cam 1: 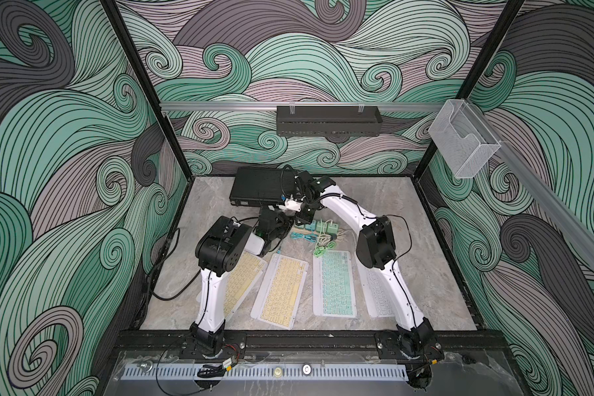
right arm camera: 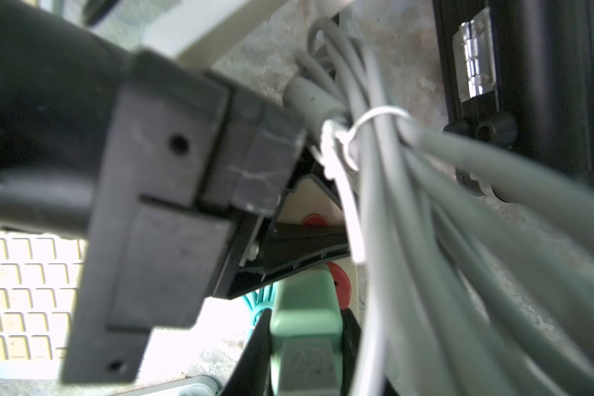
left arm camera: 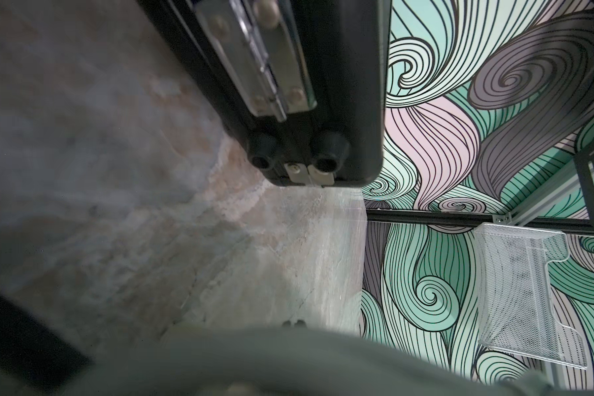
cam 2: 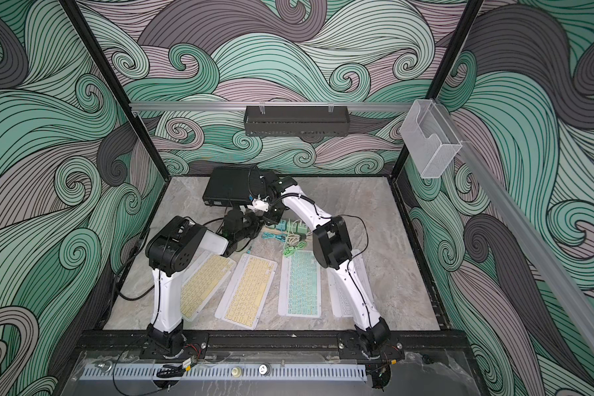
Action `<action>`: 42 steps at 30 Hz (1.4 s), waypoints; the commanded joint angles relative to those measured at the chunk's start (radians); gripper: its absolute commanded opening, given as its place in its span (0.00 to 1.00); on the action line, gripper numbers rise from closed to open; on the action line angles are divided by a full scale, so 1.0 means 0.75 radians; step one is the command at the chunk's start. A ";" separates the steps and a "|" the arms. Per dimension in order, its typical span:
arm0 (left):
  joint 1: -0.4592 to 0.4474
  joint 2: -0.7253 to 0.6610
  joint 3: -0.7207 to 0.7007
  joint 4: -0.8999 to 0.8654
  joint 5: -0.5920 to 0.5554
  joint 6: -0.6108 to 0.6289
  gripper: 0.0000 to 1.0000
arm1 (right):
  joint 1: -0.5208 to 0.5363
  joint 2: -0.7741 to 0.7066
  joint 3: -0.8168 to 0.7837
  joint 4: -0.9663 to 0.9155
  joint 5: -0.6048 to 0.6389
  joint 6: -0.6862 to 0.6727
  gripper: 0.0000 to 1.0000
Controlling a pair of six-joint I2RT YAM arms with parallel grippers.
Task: Unplug the wireless keyboard
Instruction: Remove the plug from the socket.
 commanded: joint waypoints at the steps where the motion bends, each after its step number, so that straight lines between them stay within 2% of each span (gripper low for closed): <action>1: -0.006 0.114 -0.092 -0.425 -0.047 0.015 0.00 | -0.015 -0.147 0.030 0.133 -0.282 0.076 0.00; 5: -0.006 0.114 -0.093 -0.425 -0.047 0.016 0.00 | -0.004 -0.143 0.032 0.134 -0.169 0.057 0.00; 10: -0.006 0.116 -0.093 -0.424 -0.047 0.013 0.00 | 0.056 -0.115 0.028 0.135 0.224 -0.048 0.00; 12: -0.006 0.116 -0.093 -0.422 -0.047 0.014 0.00 | 0.072 -0.101 0.031 0.133 0.305 -0.078 0.00; 18: -0.006 0.115 -0.093 -0.421 -0.047 0.014 0.00 | 0.074 -0.120 0.019 0.140 0.240 -0.074 0.00; 23: -0.006 0.115 -0.094 -0.421 -0.047 0.012 0.00 | 0.025 -0.160 0.003 0.137 -0.107 0.000 0.00; 25: -0.006 0.115 -0.094 -0.419 -0.047 0.012 0.00 | 0.014 -0.164 0.007 0.140 -0.189 0.026 0.00; 29: -0.006 0.114 -0.094 -0.419 -0.047 0.012 0.00 | 0.015 -0.165 0.013 0.138 -0.132 0.030 0.00; 34: -0.006 0.116 -0.092 -0.420 -0.047 0.010 0.00 | 0.041 -0.164 0.013 0.142 0.069 -0.011 0.00; 42: -0.006 0.117 -0.094 -0.415 -0.045 0.011 0.00 | 0.043 -0.163 0.005 0.155 0.087 -0.023 0.00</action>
